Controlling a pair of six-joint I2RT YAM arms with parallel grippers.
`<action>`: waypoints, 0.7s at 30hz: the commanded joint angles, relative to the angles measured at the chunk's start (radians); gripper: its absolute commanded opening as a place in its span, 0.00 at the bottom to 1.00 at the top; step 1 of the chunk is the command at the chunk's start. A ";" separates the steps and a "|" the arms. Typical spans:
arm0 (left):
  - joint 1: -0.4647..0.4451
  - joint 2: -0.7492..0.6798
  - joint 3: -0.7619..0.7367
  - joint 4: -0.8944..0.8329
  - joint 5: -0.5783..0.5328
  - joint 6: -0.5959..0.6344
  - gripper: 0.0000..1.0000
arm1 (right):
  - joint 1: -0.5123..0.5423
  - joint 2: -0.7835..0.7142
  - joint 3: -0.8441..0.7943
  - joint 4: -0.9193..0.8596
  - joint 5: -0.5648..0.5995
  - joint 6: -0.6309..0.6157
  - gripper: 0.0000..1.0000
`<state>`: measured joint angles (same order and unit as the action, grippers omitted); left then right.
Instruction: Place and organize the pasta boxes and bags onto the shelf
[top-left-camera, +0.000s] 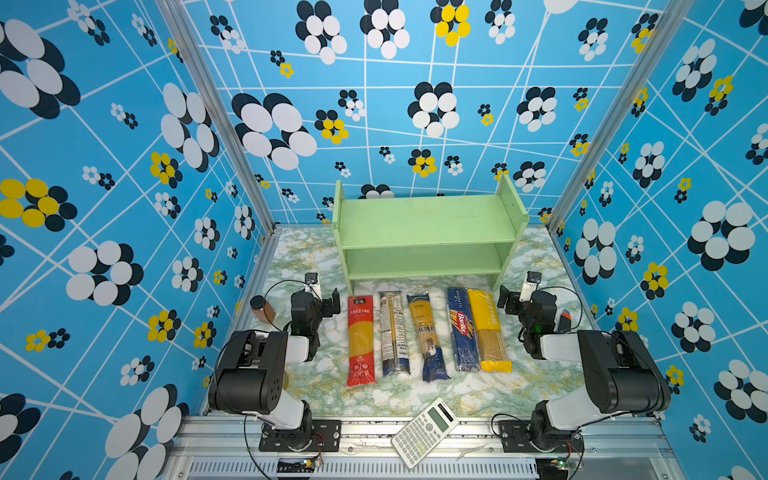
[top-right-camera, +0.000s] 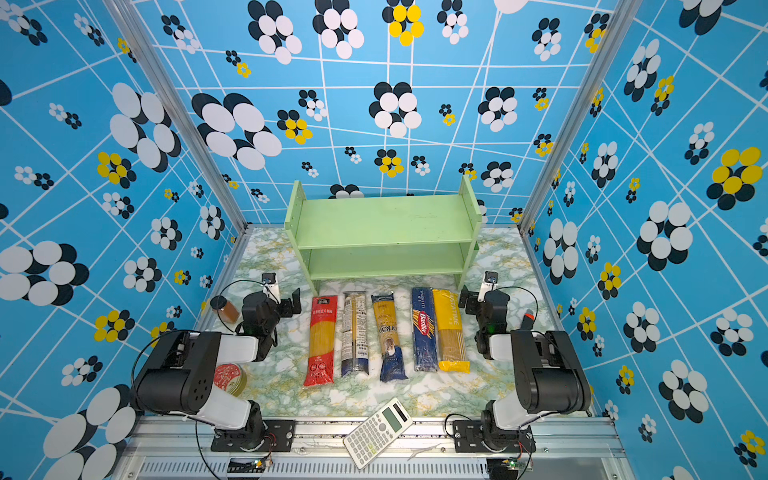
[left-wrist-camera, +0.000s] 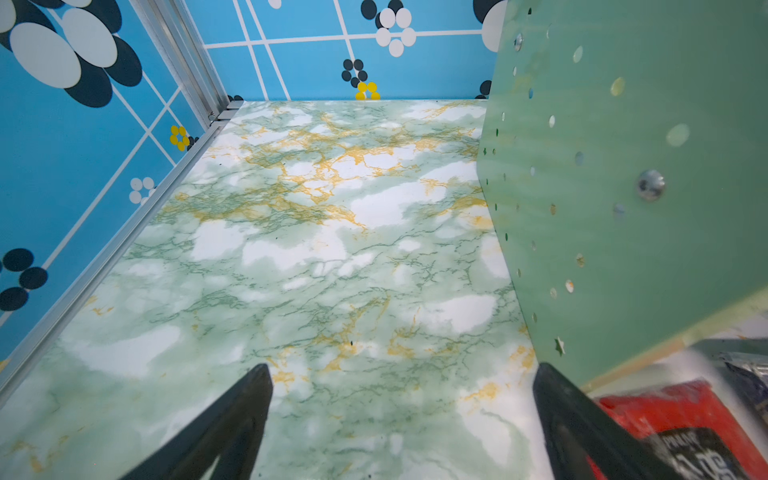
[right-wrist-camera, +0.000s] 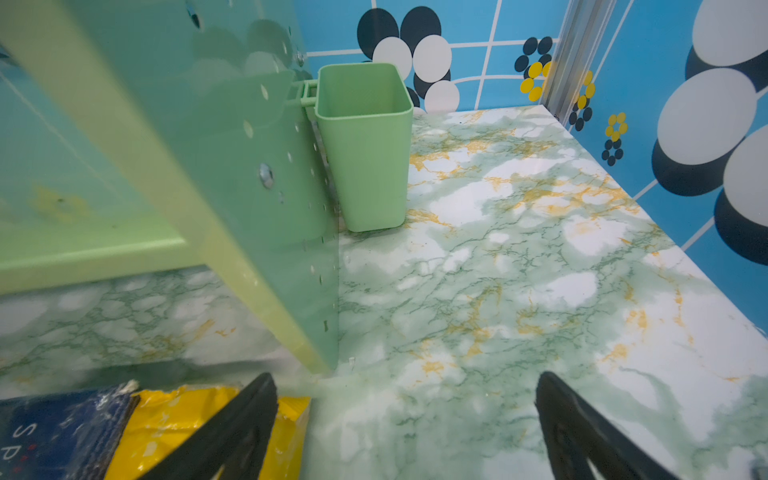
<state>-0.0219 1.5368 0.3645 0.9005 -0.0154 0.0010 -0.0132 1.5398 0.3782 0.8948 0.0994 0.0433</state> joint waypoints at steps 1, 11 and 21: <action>-0.002 0.010 0.025 0.000 -0.002 -0.003 0.99 | 0.009 0.003 0.011 -0.006 0.003 -0.005 0.99; -0.002 0.009 0.025 0.001 -0.003 -0.003 0.99 | 0.010 0.003 -0.003 0.021 0.004 -0.004 0.99; -0.011 0.004 -0.009 0.055 0.044 0.022 0.99 | 0.010 -0.006 -0.123 0.236 0.007 -0.003 0.96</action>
<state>-0.0265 1.5368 0.3637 0.9211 0.0078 0.0090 -0.0132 1.5398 0.2775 1.0256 0.0994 0.0402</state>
